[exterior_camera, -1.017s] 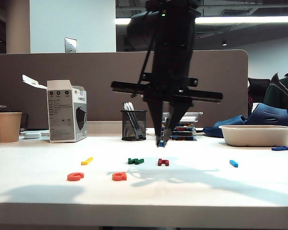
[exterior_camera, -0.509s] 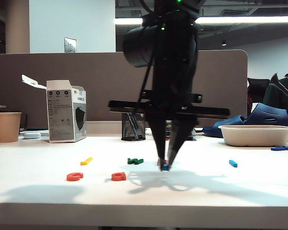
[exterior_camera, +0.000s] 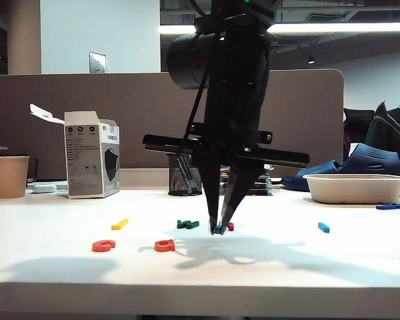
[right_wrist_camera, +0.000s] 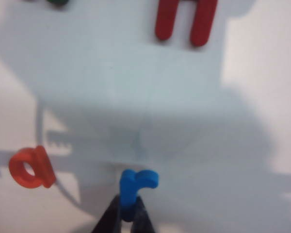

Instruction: Select the appropriate letters from the row of letter magnets placed on the table to arrange into the word "car".

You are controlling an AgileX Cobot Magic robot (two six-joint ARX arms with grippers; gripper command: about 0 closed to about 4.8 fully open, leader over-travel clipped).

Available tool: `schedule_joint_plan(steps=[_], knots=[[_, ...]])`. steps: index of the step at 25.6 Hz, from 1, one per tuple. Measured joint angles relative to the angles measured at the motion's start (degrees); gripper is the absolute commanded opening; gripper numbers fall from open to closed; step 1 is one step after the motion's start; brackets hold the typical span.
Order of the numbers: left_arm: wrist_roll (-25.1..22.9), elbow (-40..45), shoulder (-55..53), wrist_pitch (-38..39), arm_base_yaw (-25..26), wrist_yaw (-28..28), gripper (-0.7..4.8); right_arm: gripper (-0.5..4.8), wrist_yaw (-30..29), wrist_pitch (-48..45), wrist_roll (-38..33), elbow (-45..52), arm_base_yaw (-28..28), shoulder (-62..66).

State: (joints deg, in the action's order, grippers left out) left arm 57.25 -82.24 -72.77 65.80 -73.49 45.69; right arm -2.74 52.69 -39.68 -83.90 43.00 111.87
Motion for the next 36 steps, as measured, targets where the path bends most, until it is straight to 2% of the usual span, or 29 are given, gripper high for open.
schedule_joint_plan(steps=[36], knots=[[0.0,0.0,0.0,0.0,0.0,0.0,-0.05,-0.09,-3.1,-2.2,0.5,3.0,0.1,0.7]])
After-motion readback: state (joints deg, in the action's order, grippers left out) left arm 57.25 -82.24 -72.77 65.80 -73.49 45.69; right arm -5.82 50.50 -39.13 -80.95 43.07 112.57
